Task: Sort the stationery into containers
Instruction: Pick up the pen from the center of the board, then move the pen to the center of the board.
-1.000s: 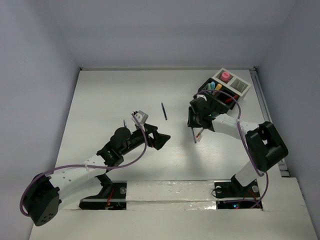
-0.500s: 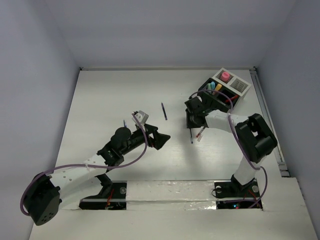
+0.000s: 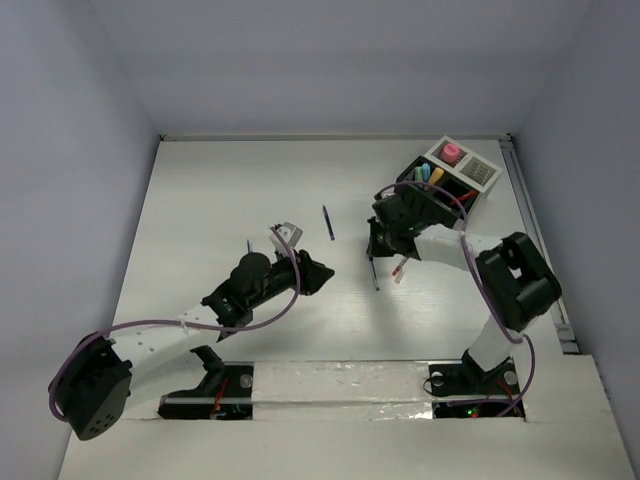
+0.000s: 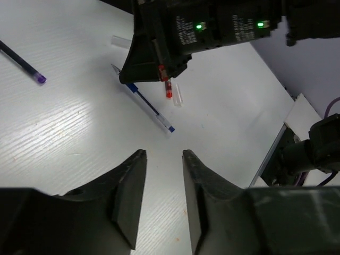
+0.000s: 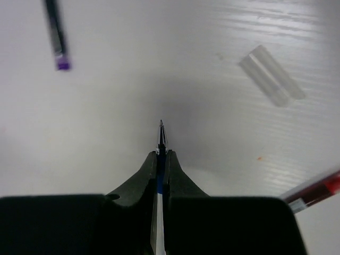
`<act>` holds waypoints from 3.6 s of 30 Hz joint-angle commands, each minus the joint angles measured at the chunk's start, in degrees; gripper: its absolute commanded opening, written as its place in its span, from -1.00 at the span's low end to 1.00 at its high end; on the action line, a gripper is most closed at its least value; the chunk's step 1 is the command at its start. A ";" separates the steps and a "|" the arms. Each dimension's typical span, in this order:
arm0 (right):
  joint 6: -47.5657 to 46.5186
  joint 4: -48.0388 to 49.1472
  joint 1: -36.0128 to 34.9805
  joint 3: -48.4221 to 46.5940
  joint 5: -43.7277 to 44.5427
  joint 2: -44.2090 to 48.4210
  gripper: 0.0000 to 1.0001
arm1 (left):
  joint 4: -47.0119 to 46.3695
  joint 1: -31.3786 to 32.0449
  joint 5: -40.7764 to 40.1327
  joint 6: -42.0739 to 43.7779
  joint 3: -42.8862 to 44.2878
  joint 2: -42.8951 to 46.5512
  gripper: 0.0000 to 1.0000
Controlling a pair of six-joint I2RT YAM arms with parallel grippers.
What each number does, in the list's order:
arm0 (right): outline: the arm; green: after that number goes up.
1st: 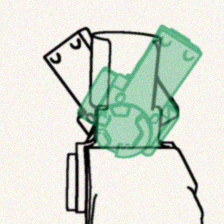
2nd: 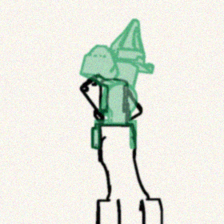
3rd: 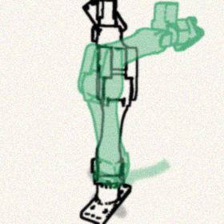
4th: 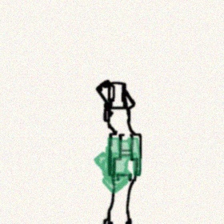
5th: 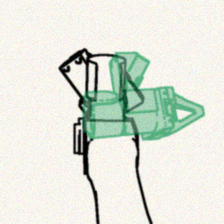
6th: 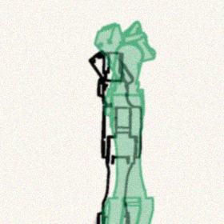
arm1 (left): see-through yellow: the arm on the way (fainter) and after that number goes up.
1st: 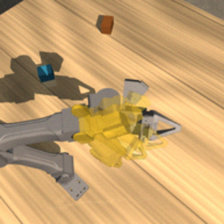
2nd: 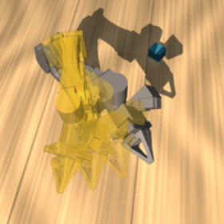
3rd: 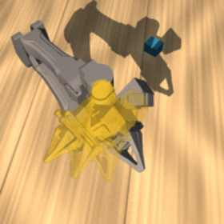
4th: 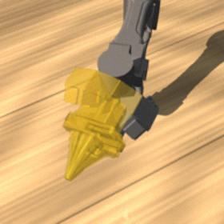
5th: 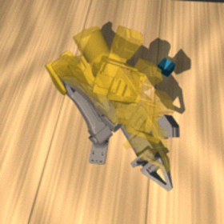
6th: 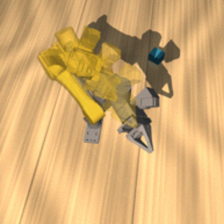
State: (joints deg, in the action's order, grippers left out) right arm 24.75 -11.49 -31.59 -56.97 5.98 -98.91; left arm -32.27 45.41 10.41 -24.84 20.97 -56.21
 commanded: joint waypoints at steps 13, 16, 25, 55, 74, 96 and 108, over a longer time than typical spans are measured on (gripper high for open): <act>11.89 32.03 -5.93 12.67 -13.01 23.59 -1.00 | -5.51 0.30 -0.84 -6.97 3.37 -8.48 -0.23; 12.69 34.42 -6.55 13.55 -13.62 23.77 -1.00 | -8.24 0.30 0.39 -7.94 3.46 -8.83 -0.13; 15.23 41.00 -8.92 15.75 -16.52 24.21 -1.00 | -13.52 0.30 -2.06 -10.05 2.50 -9.89 -0.09; 2.85 29.15 -10.51 6.43 -25.84 27.10 0.08 | 15.03 -0.75 -14.10 -7.42 9.08 13.57 -1.00; -2.43 18.08 -17.88 -21.48 -15.83 -10.05 -0.04 | 40.88 -1.29 -17.01 9.62 30.88 25.18 -1.00; -20.16 -7.15 -29.04 -64.50 8.78 -47.77 -0.18 | 37.55 -8.84 -11.91 14.29 25.61 29.05 -1.00; -25.38 7.70 -29.58 -33.68 16.35 -30.14 -0.89 | 36.05 -13.24 -5.58 14.12 25.17 27.99 -1.00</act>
State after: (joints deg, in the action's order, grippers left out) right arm 0.40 -1.83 -61.60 -100.88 19.29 -135.35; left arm 7.86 32.51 2.26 -11.11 46.44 -27.64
